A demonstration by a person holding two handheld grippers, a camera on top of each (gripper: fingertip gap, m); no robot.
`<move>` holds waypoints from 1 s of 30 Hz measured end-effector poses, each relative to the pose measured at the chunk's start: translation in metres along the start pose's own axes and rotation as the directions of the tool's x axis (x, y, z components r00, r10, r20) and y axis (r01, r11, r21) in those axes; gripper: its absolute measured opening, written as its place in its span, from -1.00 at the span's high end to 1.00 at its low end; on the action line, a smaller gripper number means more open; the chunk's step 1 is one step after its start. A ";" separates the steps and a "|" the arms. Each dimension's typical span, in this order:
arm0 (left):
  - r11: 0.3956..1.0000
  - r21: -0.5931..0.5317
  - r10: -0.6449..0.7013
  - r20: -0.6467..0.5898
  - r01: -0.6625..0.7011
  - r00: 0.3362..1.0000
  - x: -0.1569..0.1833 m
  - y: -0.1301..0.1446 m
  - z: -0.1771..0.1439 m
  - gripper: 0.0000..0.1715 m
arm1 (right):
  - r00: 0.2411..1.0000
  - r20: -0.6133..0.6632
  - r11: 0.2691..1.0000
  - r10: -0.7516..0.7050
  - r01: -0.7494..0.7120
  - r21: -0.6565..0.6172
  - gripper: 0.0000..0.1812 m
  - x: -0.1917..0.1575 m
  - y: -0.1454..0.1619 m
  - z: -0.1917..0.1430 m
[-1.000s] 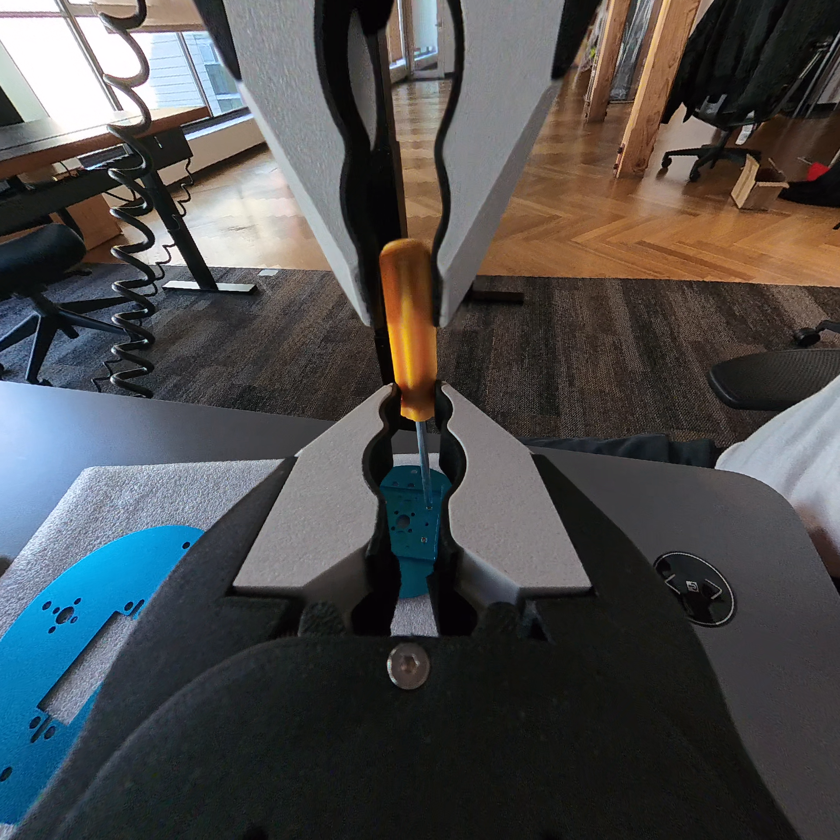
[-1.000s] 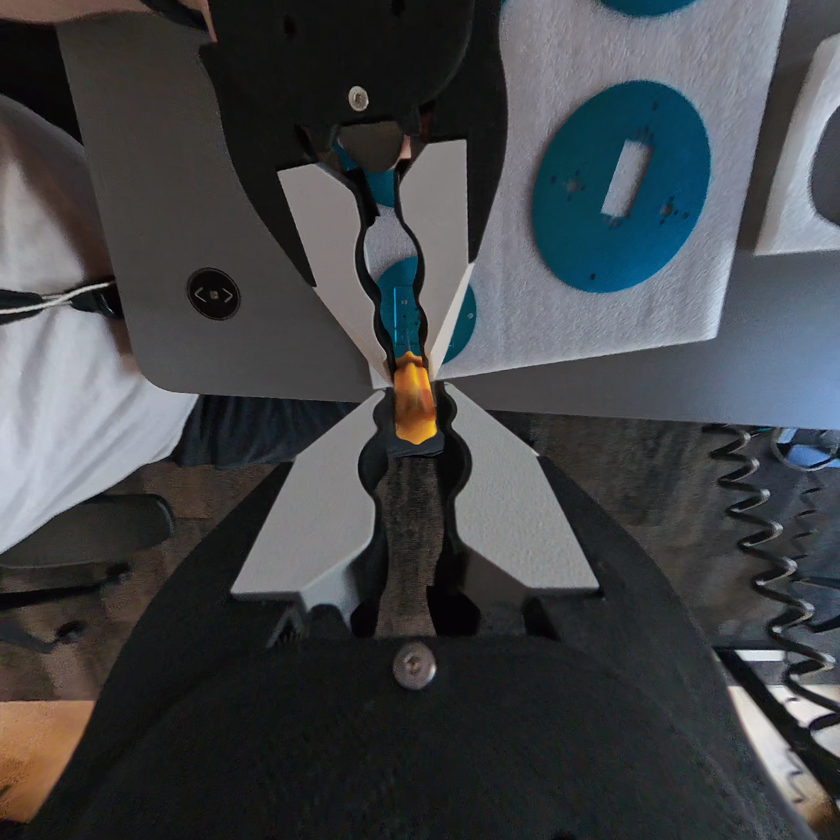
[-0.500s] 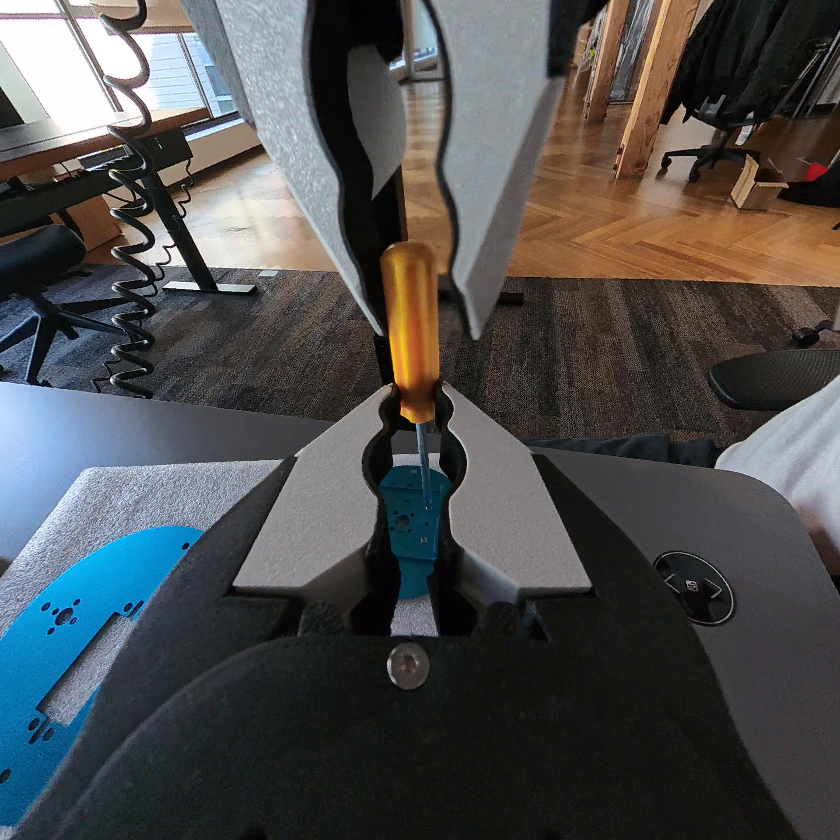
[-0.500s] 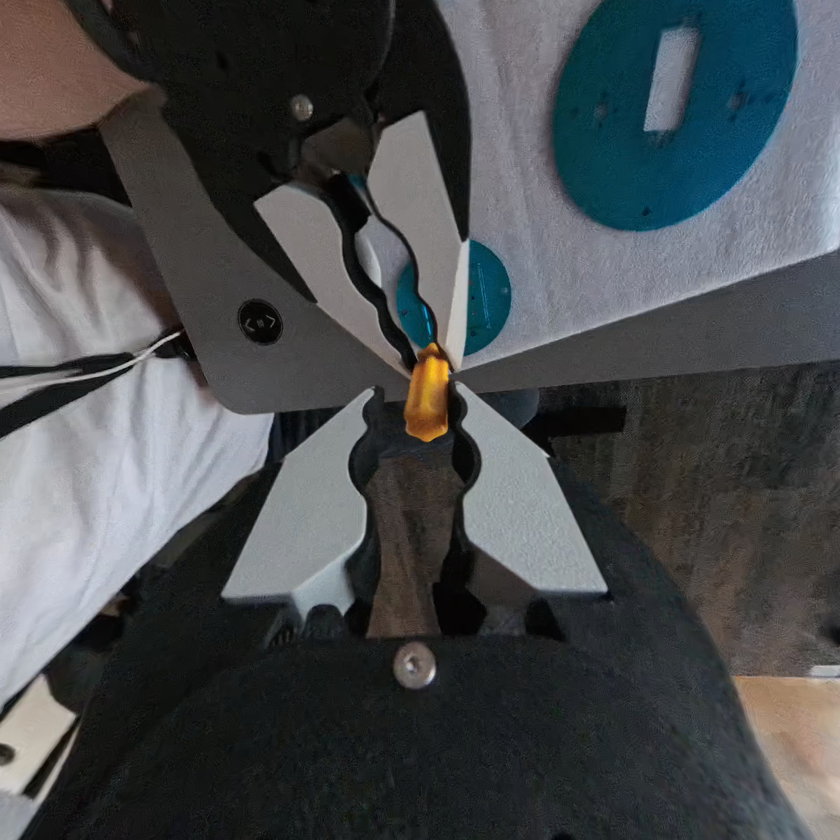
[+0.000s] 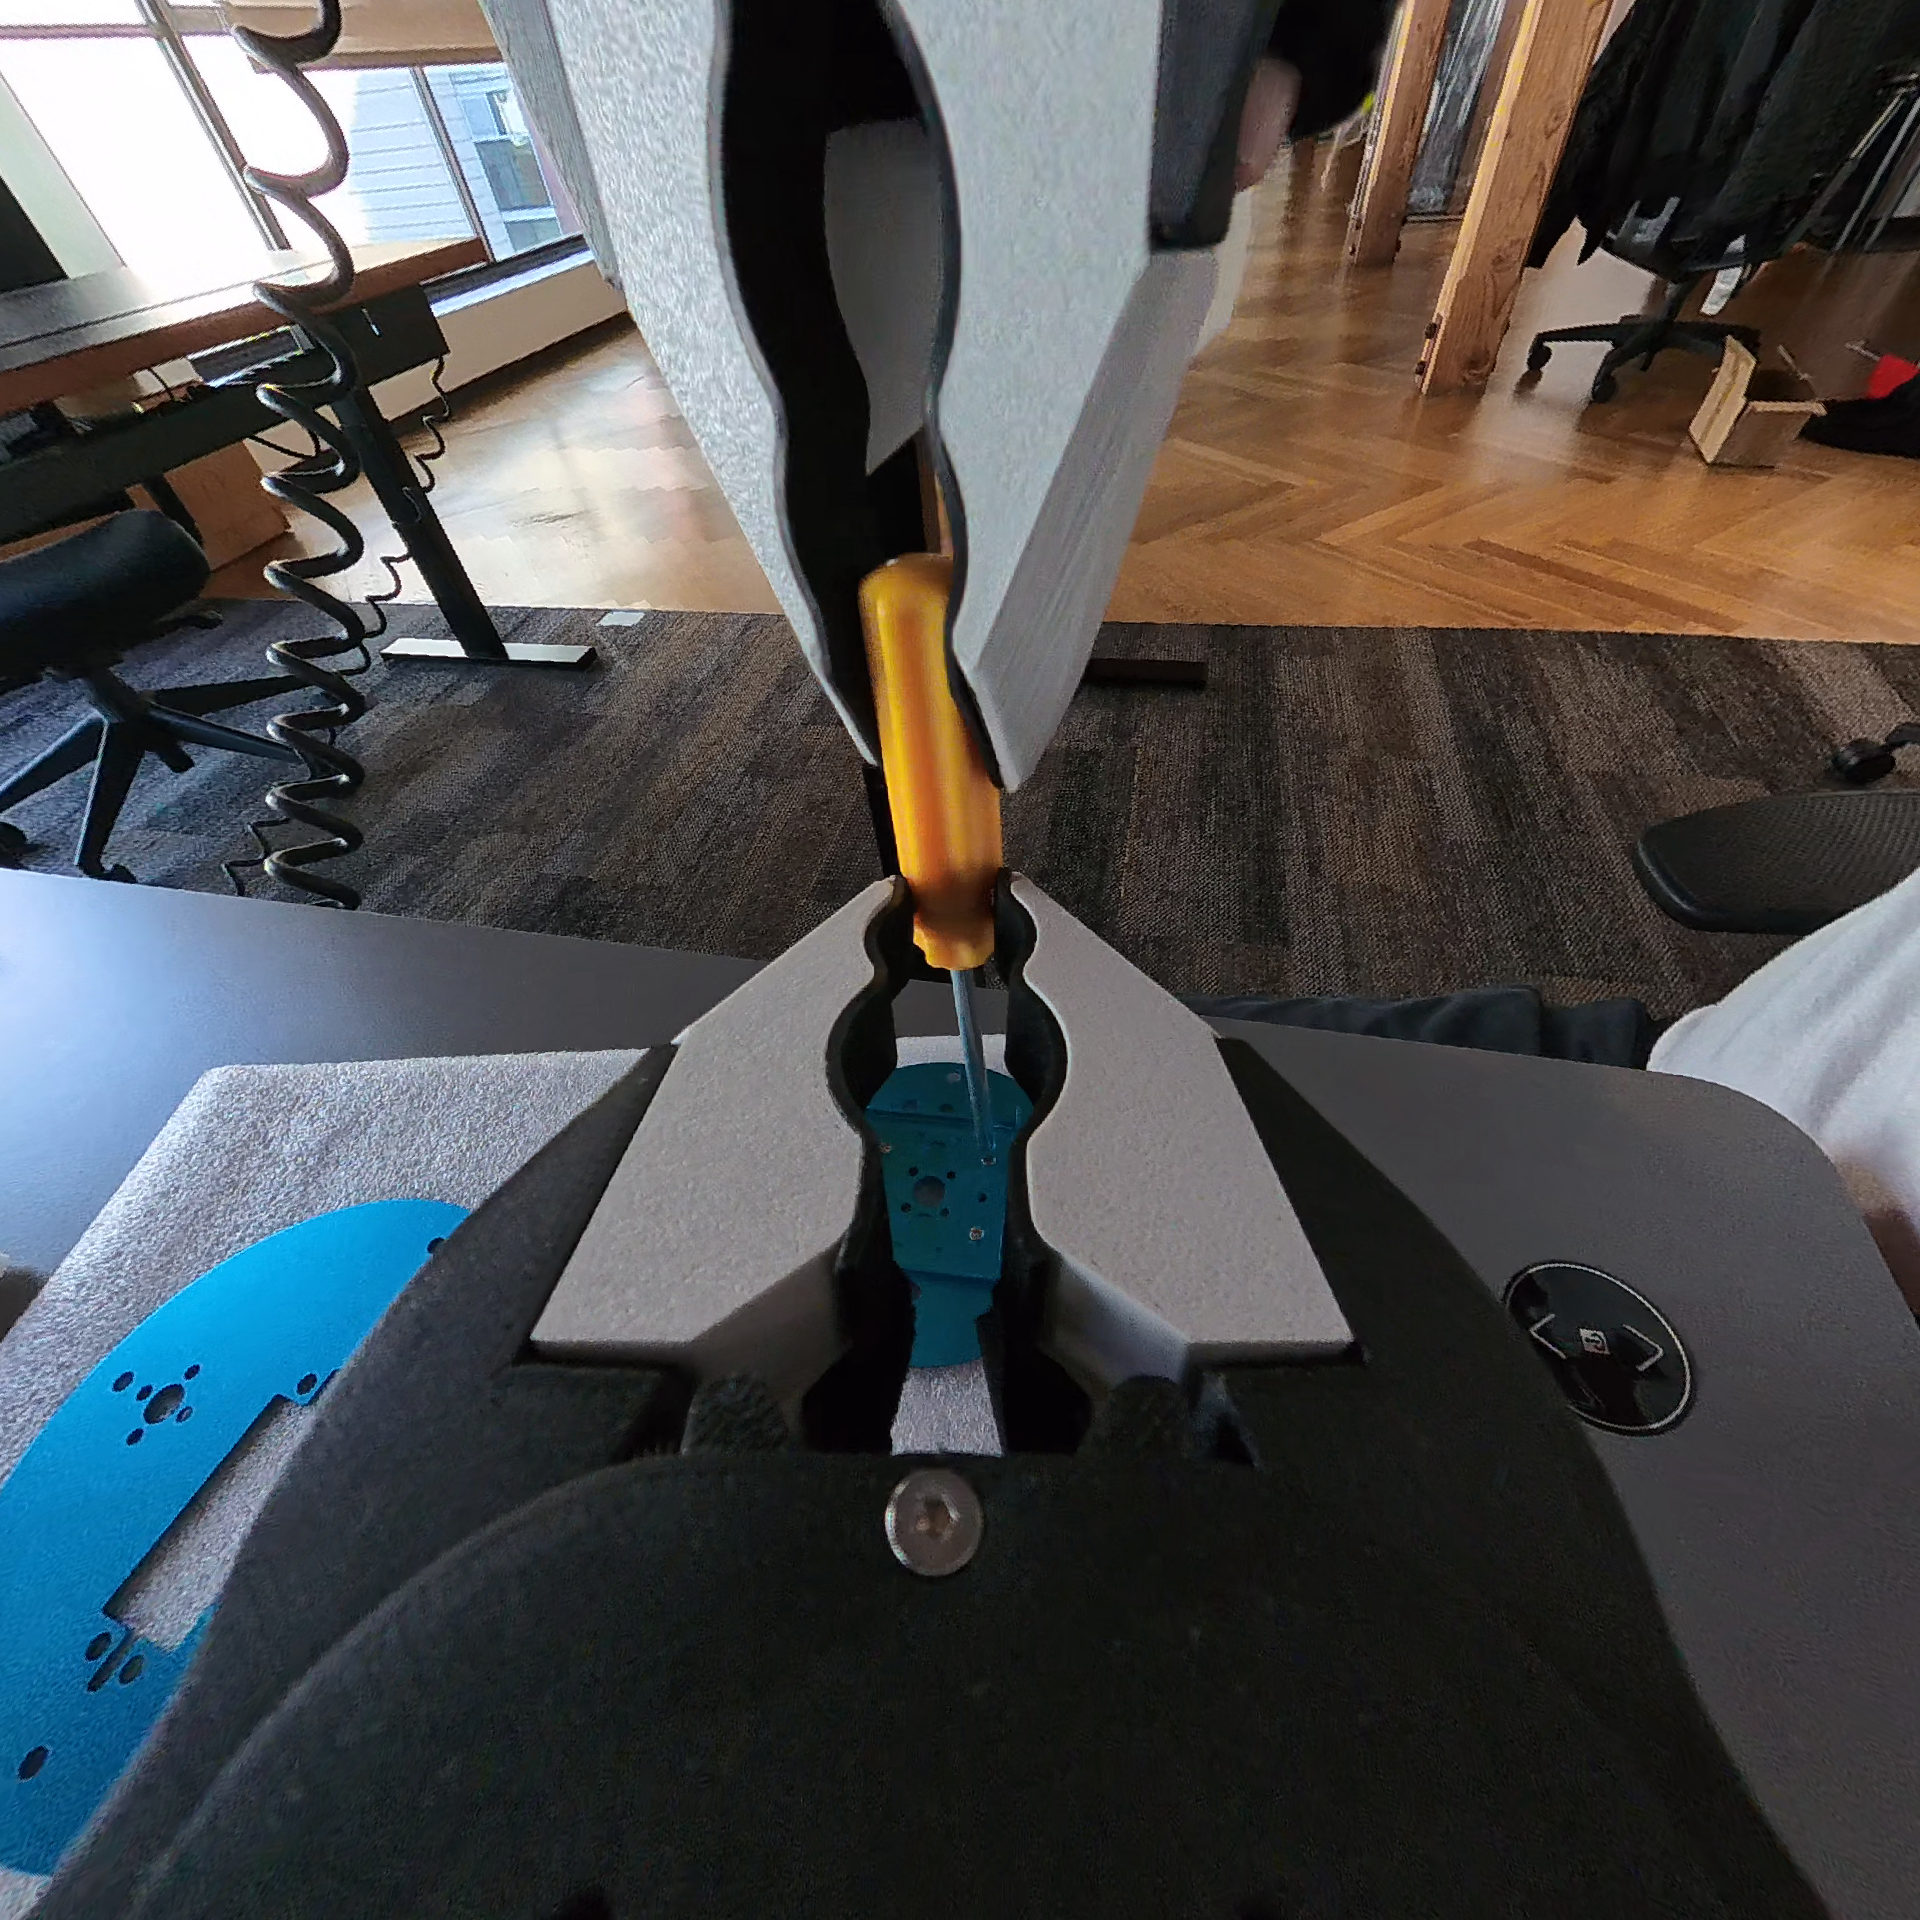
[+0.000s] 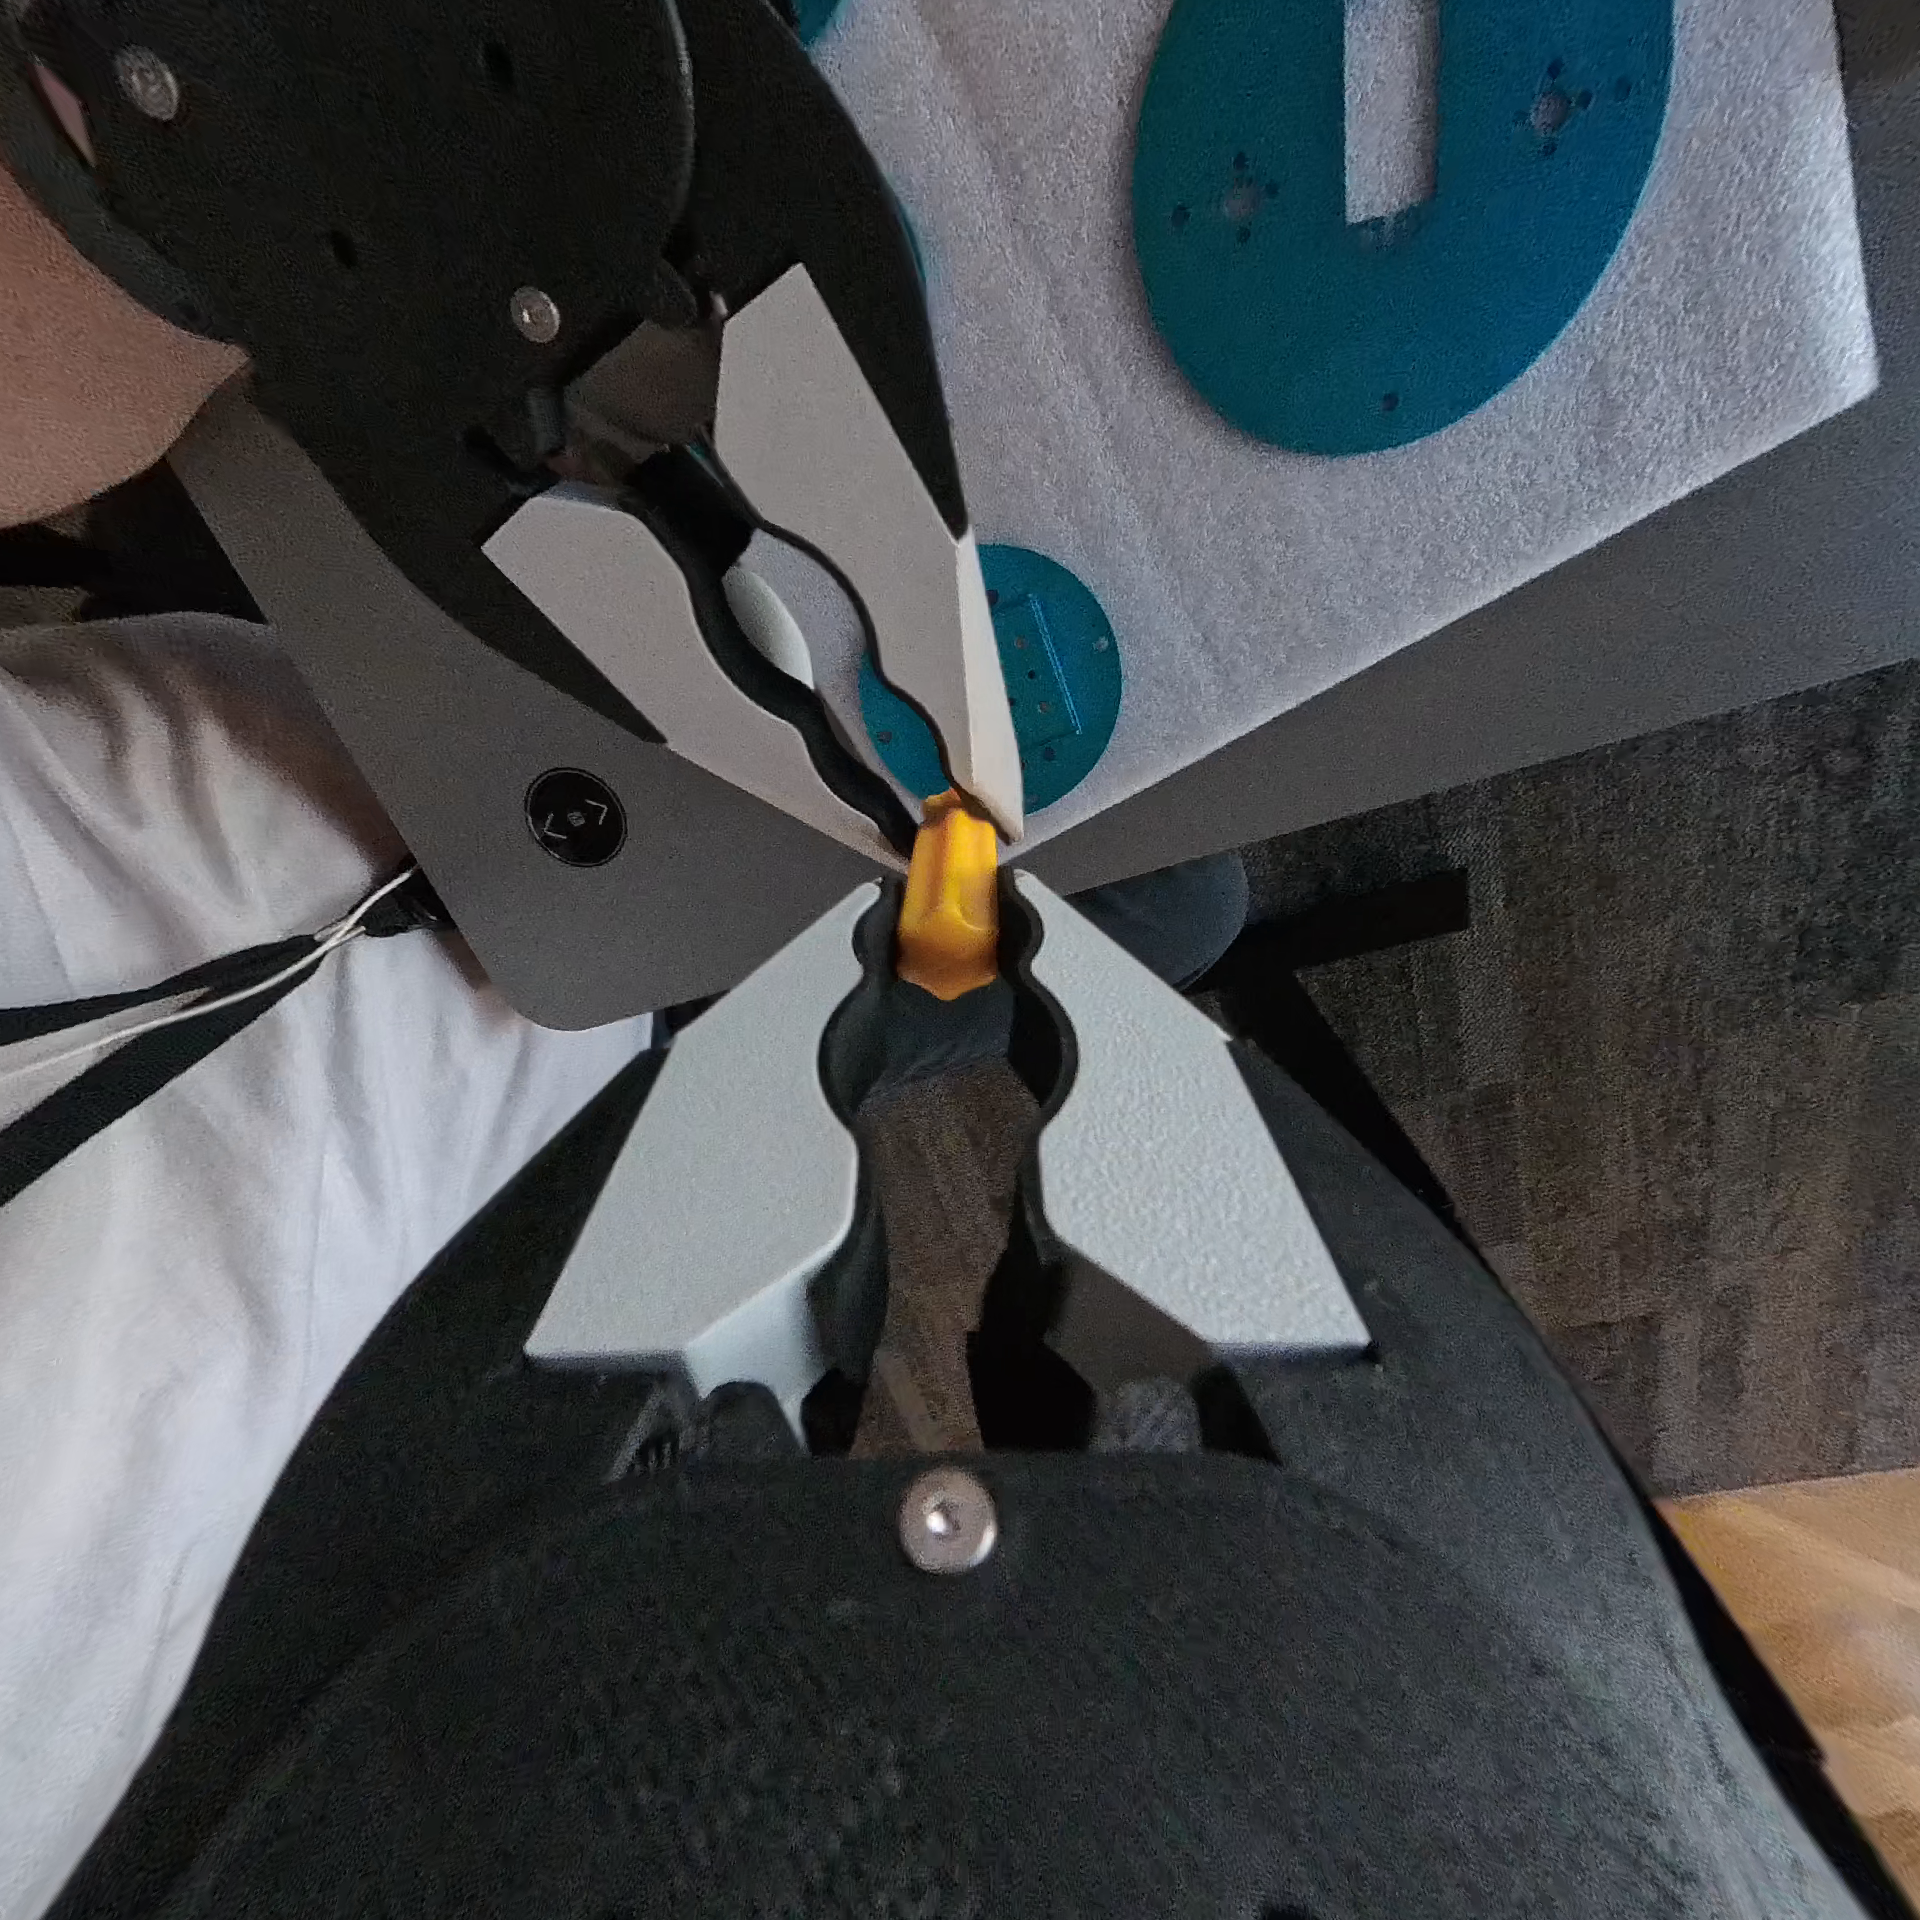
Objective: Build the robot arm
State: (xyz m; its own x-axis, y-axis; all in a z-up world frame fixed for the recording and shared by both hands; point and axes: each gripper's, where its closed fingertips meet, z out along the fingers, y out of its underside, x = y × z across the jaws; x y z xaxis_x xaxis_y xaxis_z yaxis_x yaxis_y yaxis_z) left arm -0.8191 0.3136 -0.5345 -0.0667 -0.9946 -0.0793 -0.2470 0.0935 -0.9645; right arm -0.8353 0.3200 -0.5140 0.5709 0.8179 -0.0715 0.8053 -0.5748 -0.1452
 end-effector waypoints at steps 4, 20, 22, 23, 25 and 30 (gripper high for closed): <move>1.000 0.007 -0.002 -0.011 0.002 1.000 0.001 0.000 -0.001 0.85 | 0.941 -0.066 0.944 -0.331 0.330 -0.027 0.74 -0.003 -0.002 -0.001; 1.000 0.003 -0.009 -0.003 0.009 1.000 0.000 0.000 -0.002 0.85 | 0.942 0.001 0.942 -0.335 0.335 0.004 0.79 -0.002 -0.002 -0.004; 1.000 0.002 -0.012 -0.004 0.012 1.000 0.000 0.000 -0.002 0.85 | 0.886 -0.054 0.887 -0.461 0.462 0.016 0.81 -0.001 -0.004 -0.006; 1.000 0.002 -0.014 -0.009 0.014 1.000 0.000 0.001 -0.003 0.85 | 0.879 -0.056 0.880 -0.473 0.474 0.014 0.81 -0.002 -0.004 -0.006; 1.000 0.003 -0.014 -0.004 0.014 1.000 0.000 0.001 -0.002 0.85 | 0.915 -0.032 0.915 -0.402 0.403 0.008 0.81 -0.002 -0.003 -0.005; 1.000 -0.004 -0.015 0.010 0.015 1.000 -0.003 0.001 -0.002 0.84 | 0.999 -0.009 0.999 0.032 -0.032 0.041 0.80 0.002 -0.006 -0.004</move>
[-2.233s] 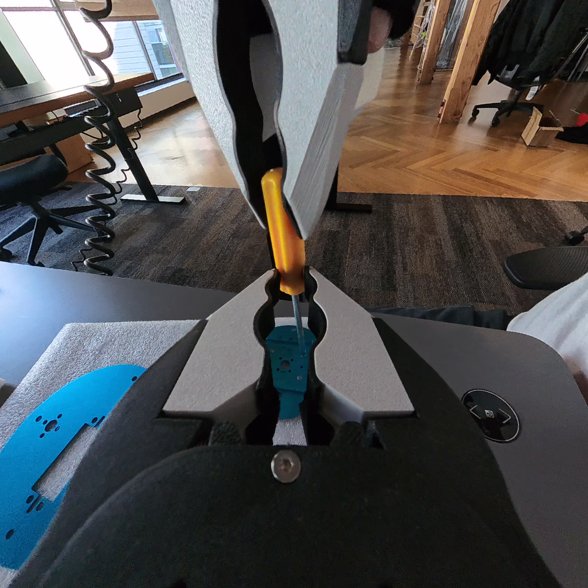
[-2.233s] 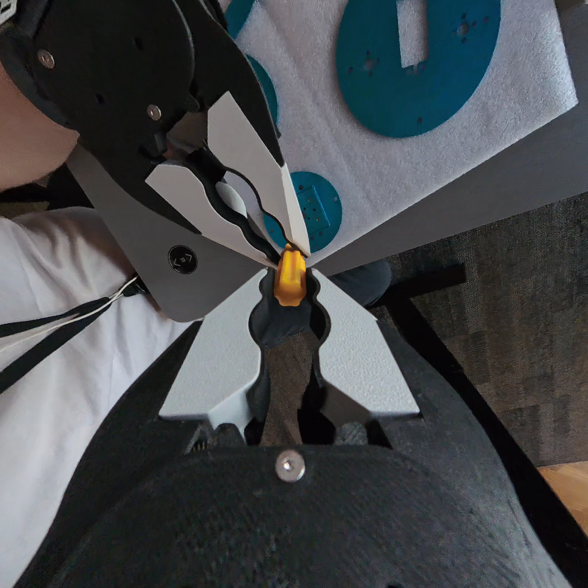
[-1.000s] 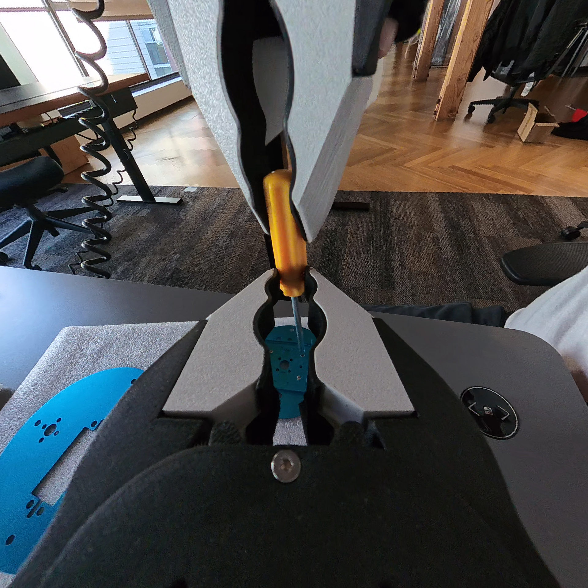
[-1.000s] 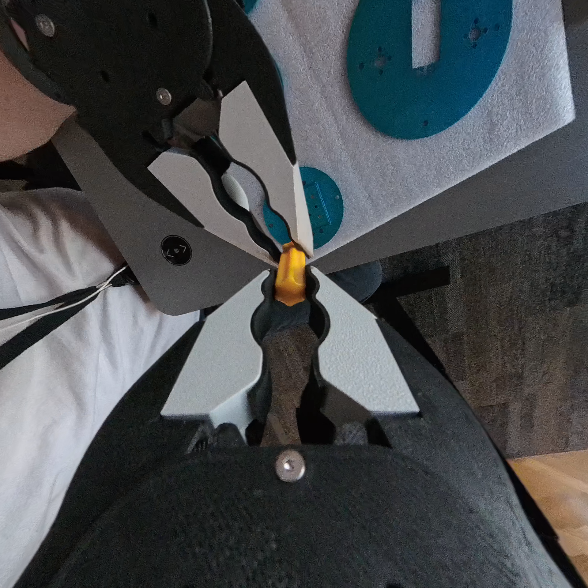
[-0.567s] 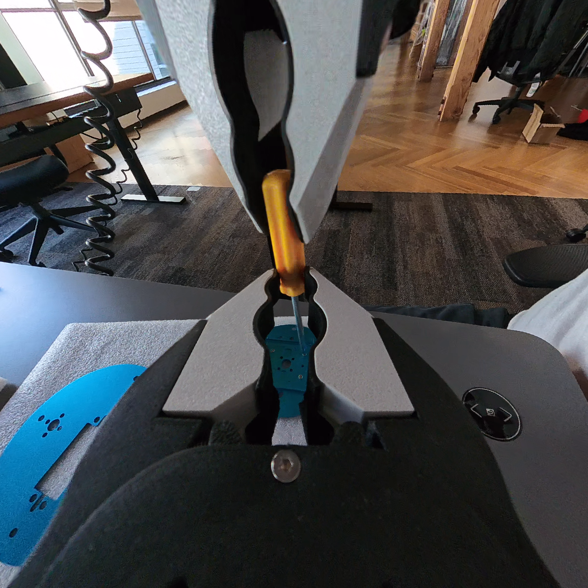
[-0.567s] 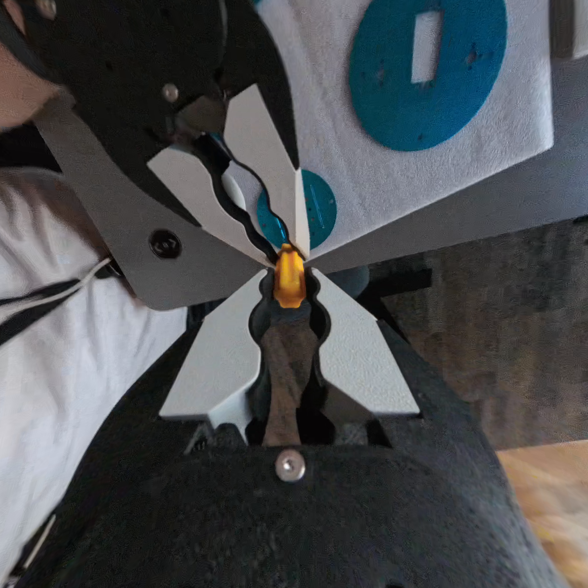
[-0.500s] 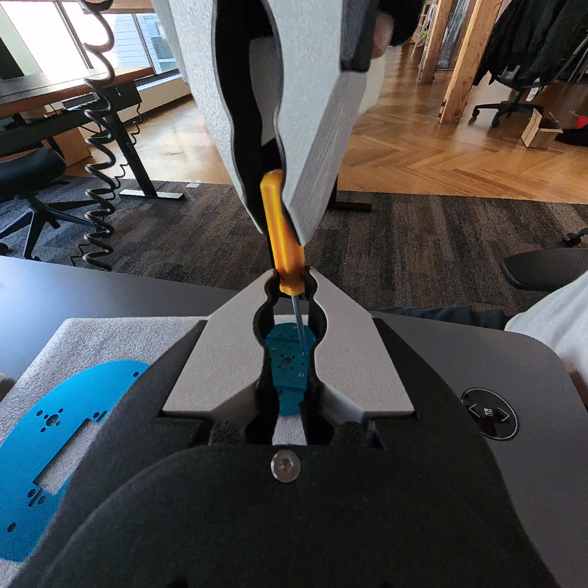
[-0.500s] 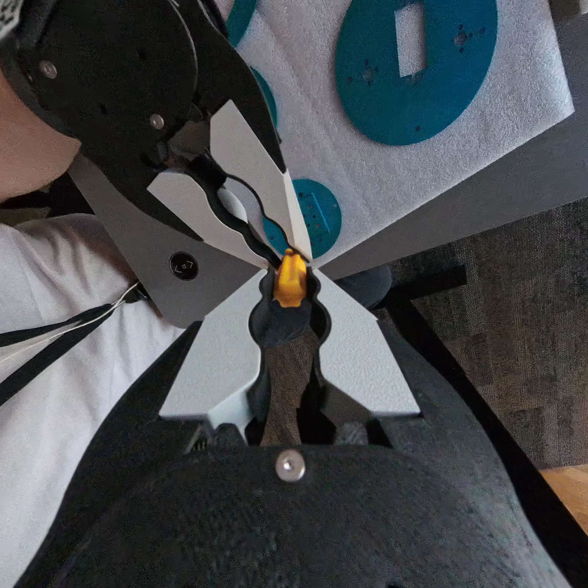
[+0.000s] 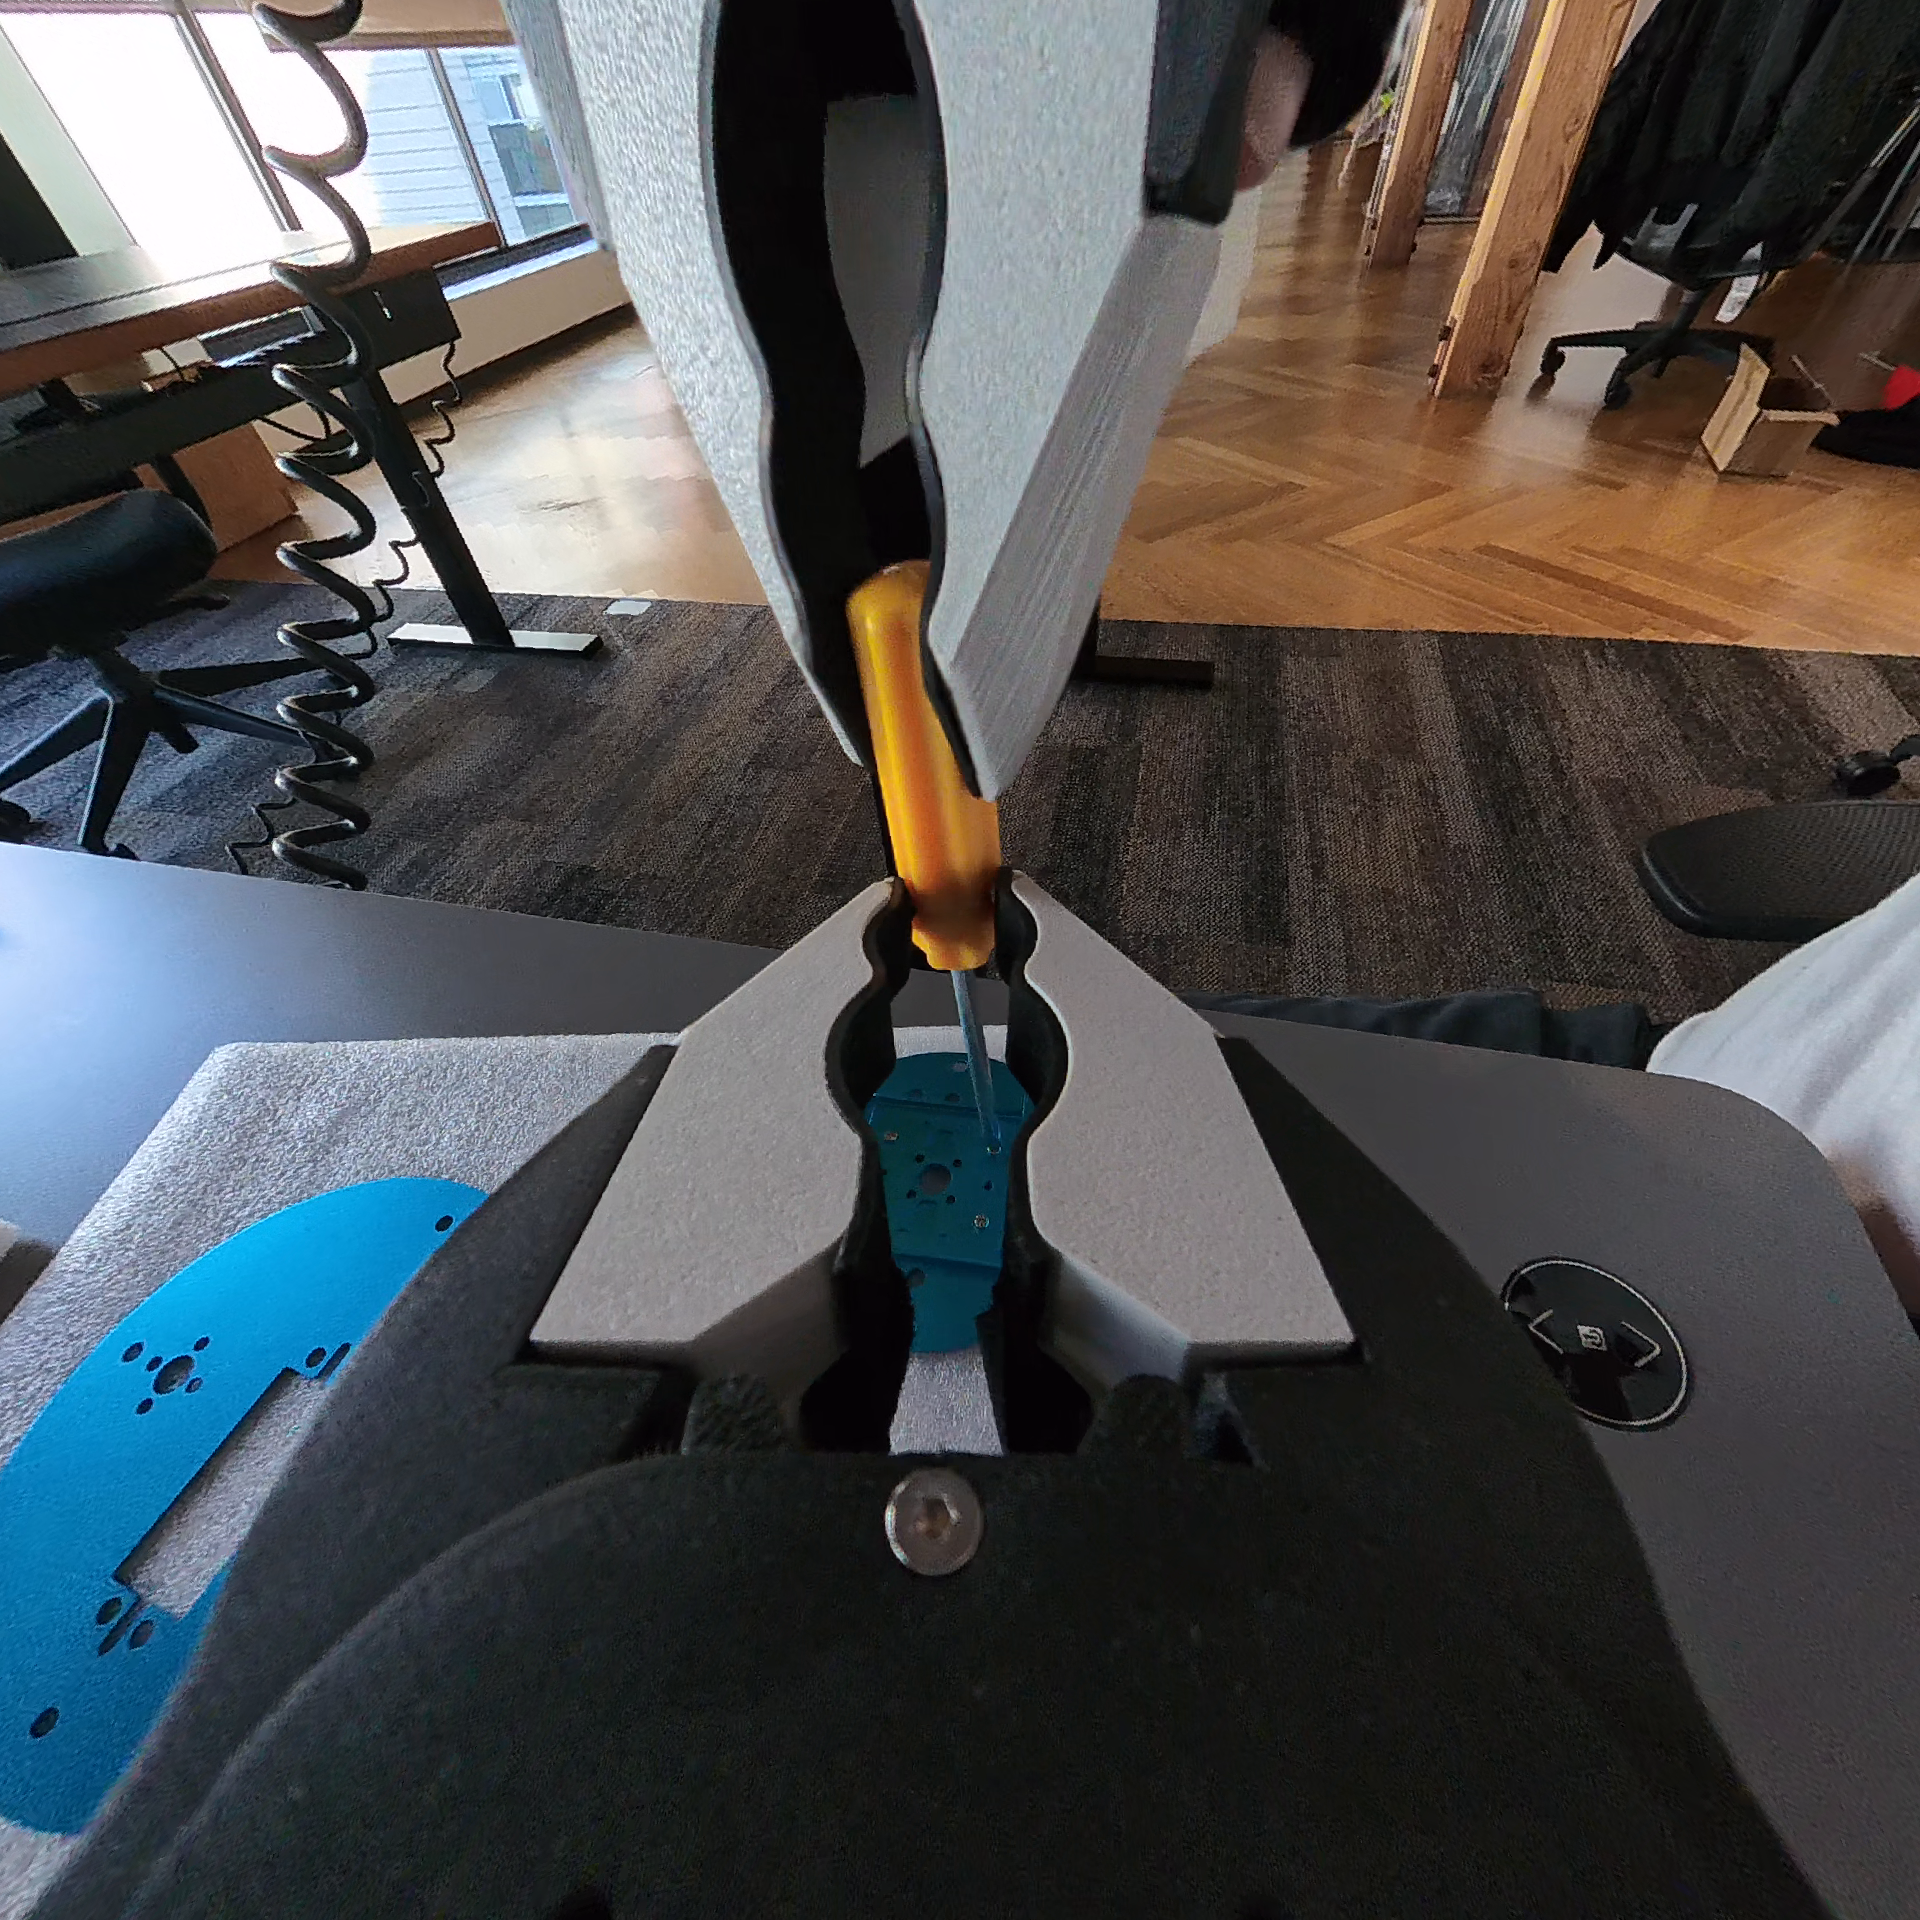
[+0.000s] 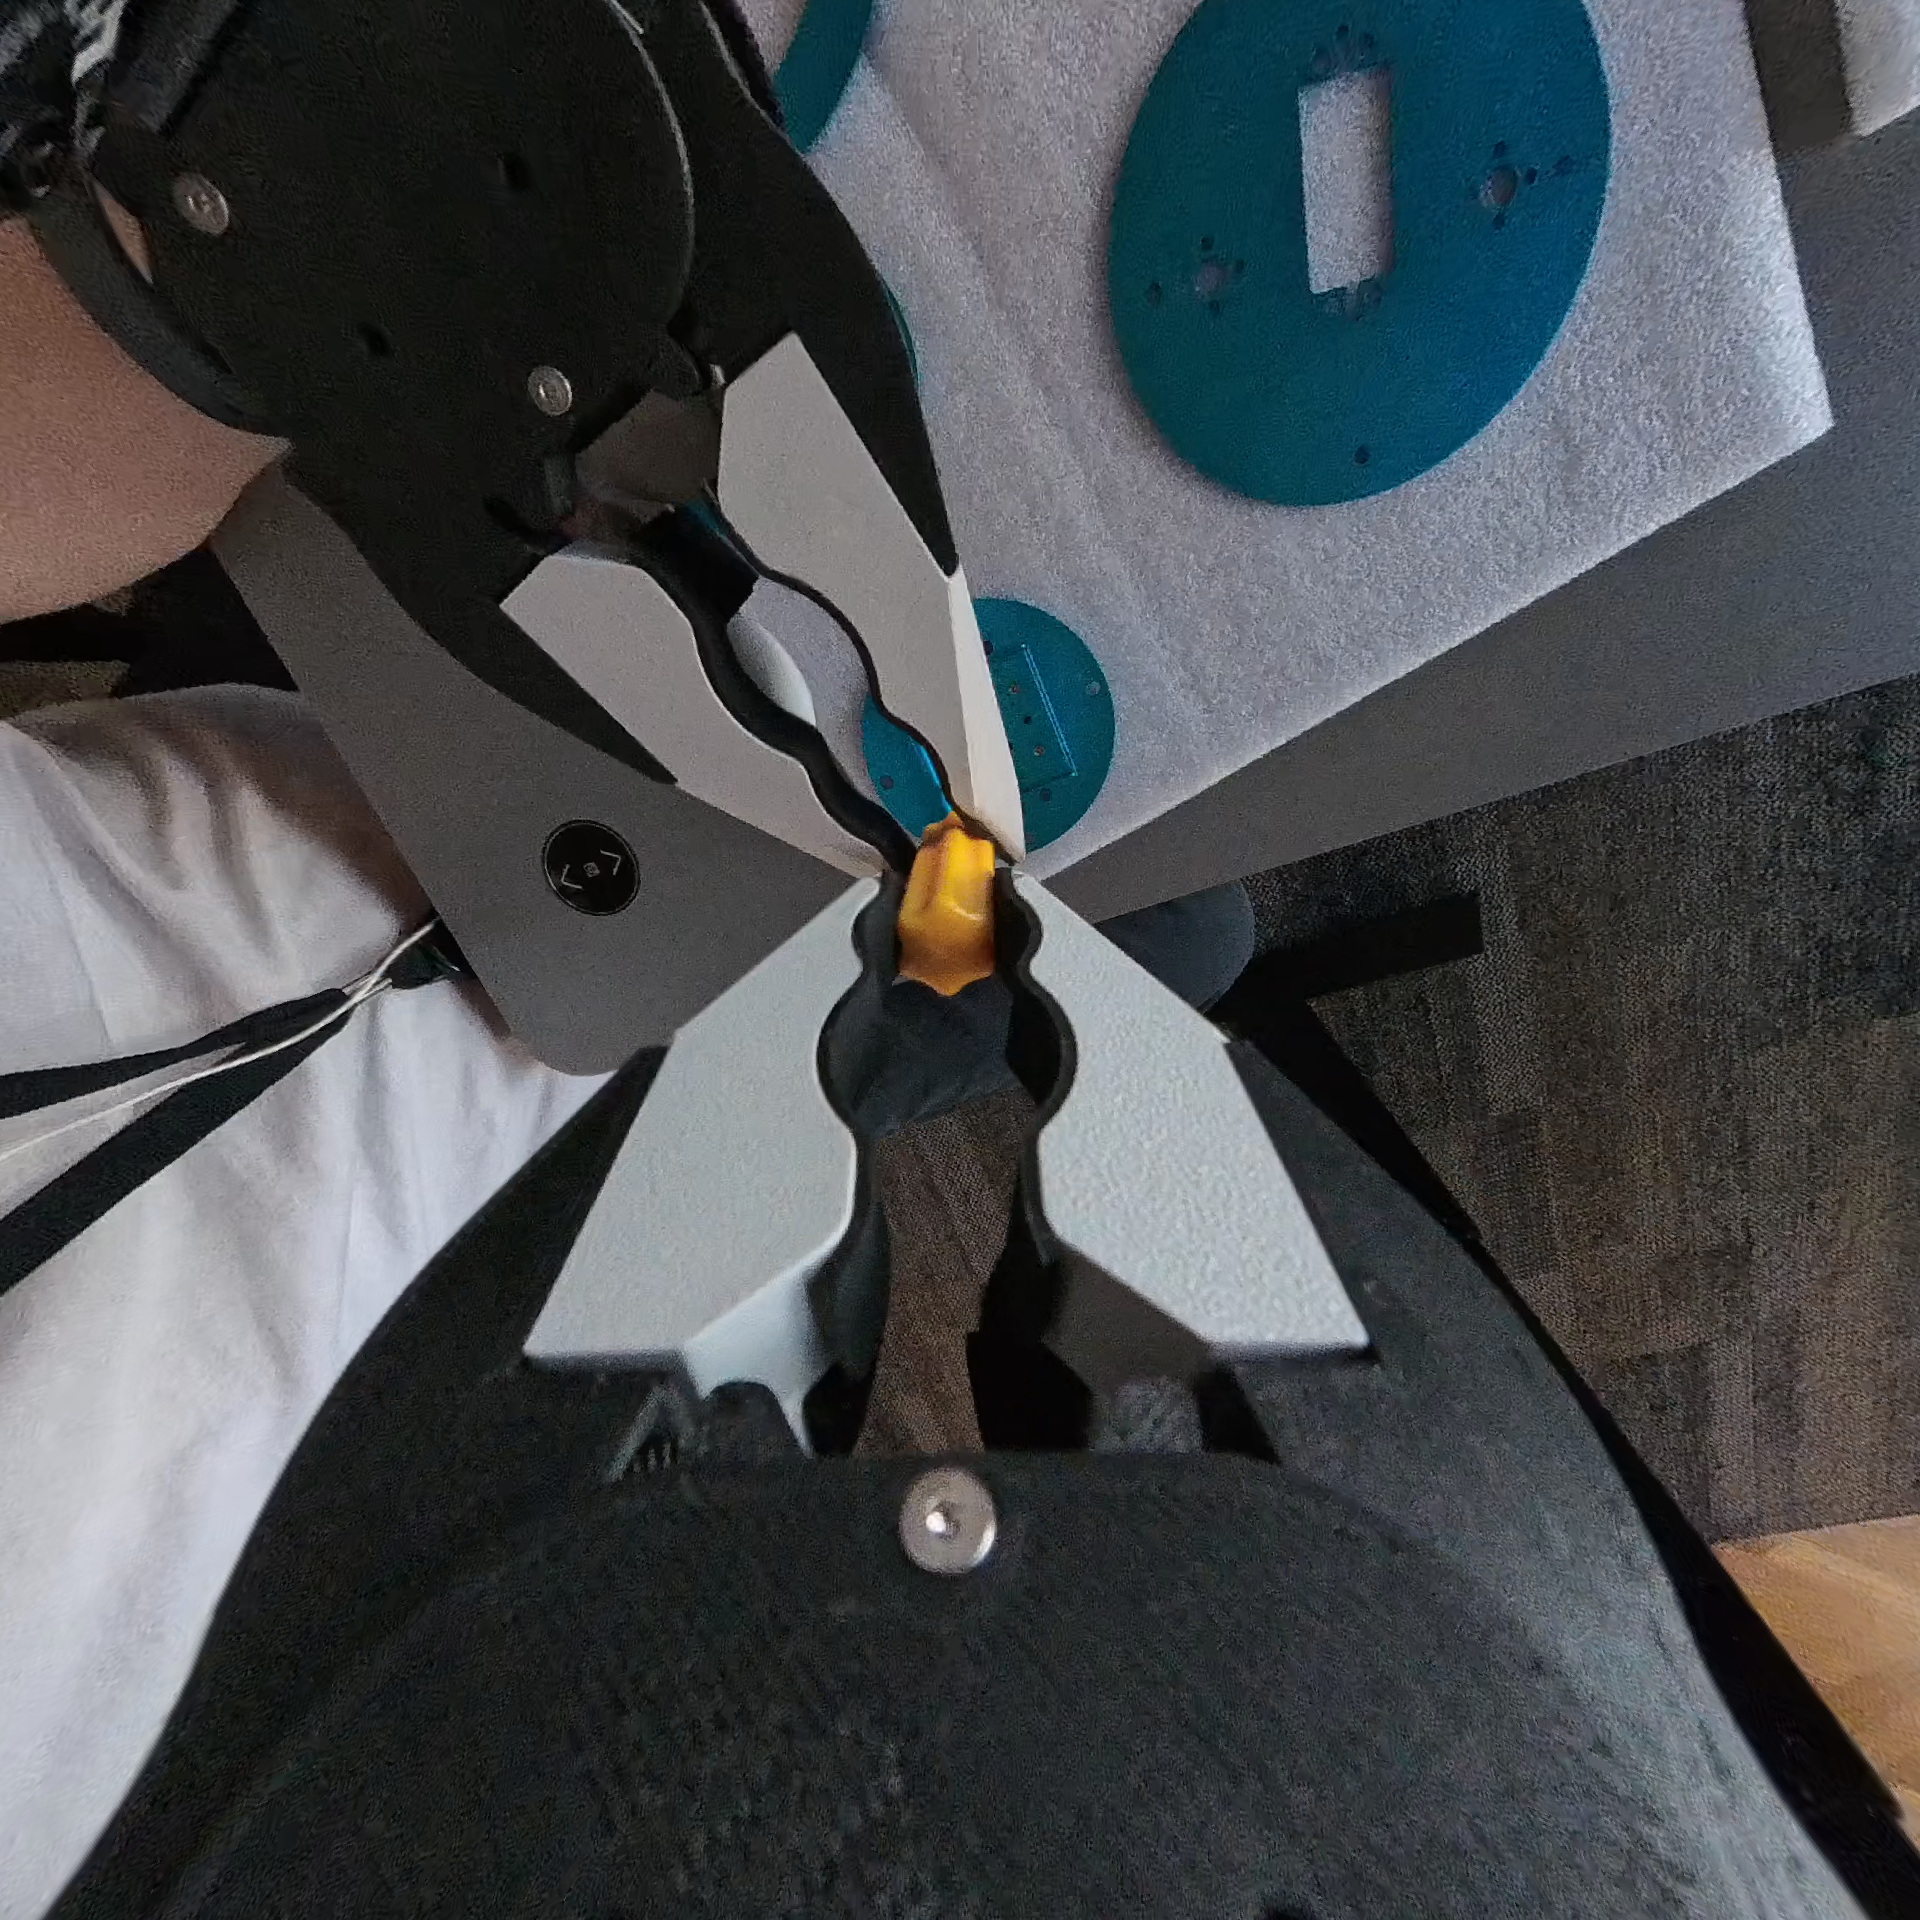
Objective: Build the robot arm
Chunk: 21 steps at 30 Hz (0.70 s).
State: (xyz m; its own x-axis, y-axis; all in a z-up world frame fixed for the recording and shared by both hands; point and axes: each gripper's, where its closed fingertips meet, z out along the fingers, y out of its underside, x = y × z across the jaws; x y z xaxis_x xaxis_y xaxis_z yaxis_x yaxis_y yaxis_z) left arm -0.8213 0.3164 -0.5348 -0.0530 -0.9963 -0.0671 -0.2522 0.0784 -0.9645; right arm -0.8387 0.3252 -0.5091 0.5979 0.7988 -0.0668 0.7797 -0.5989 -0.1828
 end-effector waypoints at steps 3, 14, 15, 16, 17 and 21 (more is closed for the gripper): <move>1.000 0.007 0.015 -0.012 -0.015 1.000 0.004 0.000 0.000 0.84 | 0.986 0.003 0.985 -0.166 0.166 -0.040 0.79 -0.006 0.003 0.000; 1.000 0.007 -0.014 -0.005 0.014 1.000 -0.001 0.001 -0.003 0.84 | 0.998 -0.010 0.997 -0.062 0.062 -0.041 0.80 -0.002 0.002 0.002; 1.000 0.007 -0.018 -0.004 0.018 1.000 -0.002 0.001 -0.003 0.84 | 1.000 -0.006 1.000 -0.013 0.013 -0.025 0.81 -0.001 0.001 0.002; 1.000 0.008 -0.016 -0.007 0.016 1.000 -0.001 0.001 -0.003 0.84 | 1.000 -0.005 0.999 -0.025 0.025 -0.028 0.80 -0.001 0.002 0.002; 1.000 0.010 -0.007 -0.010 0.008 1.000 0.000 0.001 -0.003 0.84 | 0.998 -0.003 0.997 -0.064 0.064 -0.040 0.80 -0.002 0.003 0.002; 1.000 0.014 -0.004 -0.016 0.005 1.000 0.002 0.000 -0.002 0.84 | 0.926 -0.052 0.925 -0.373 0.366 -0.105 0.72 -0.001 0.009 0.001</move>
